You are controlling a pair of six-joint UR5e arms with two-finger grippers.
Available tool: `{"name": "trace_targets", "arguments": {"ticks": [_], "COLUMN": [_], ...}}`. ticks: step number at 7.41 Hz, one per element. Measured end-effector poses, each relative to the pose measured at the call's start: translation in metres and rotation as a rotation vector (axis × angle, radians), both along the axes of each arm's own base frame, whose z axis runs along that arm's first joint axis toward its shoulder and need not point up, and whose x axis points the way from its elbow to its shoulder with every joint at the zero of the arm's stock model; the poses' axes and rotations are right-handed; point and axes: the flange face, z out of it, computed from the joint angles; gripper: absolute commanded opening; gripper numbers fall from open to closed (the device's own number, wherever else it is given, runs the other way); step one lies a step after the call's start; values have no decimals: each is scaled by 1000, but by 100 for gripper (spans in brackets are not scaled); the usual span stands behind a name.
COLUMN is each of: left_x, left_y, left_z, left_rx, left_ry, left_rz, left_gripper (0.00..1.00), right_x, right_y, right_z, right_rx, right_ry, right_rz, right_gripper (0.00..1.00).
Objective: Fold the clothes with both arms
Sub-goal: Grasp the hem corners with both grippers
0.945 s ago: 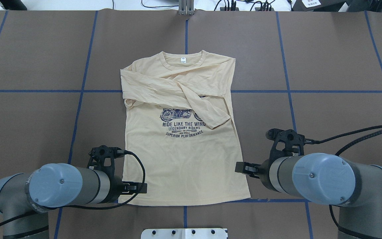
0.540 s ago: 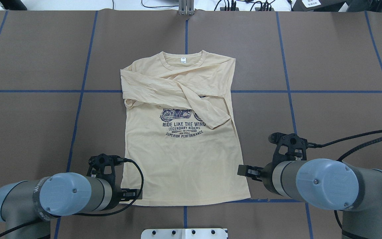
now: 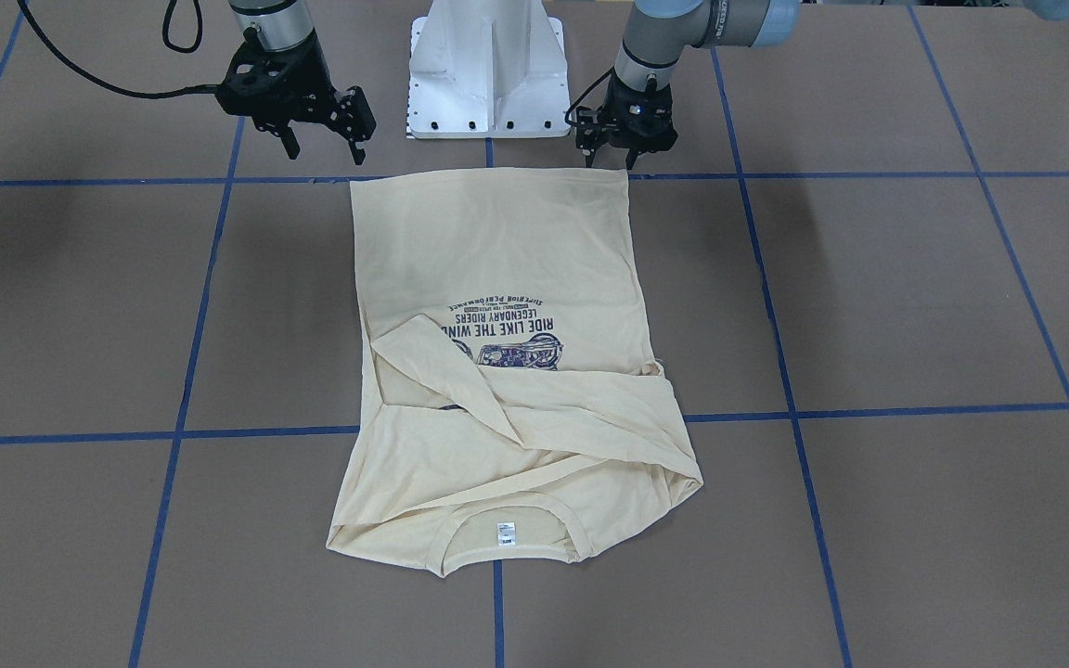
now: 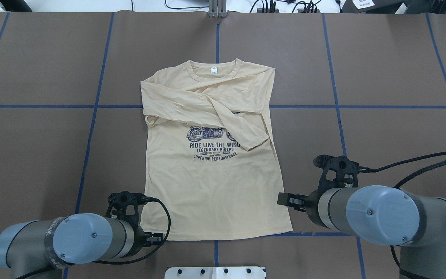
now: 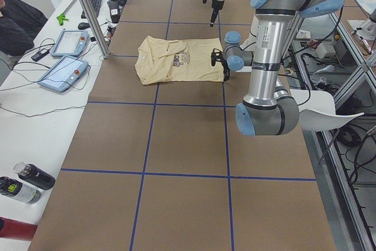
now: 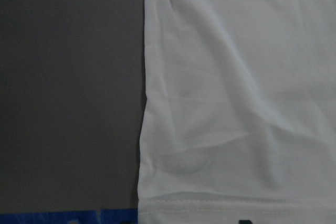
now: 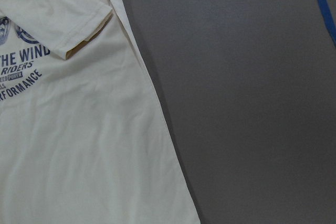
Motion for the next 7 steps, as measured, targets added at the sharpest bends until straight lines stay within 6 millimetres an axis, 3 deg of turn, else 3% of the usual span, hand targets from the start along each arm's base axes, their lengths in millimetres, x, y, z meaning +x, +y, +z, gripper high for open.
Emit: {"name": "trace_targets", "arguments": {"ticks": [7], "left_x": [-2], "left_y": [-6], "left_z": [7], "left_rx": [-1], "left_ry": [-39], "left_rz": [-8], "left_gripper": [54], "right_x": [-1], "right_y": [1], "right_z": [-1], "right_rx": [1], "right_ry": [-2], "right_rz": [-2], "right_gripper": [100]}}
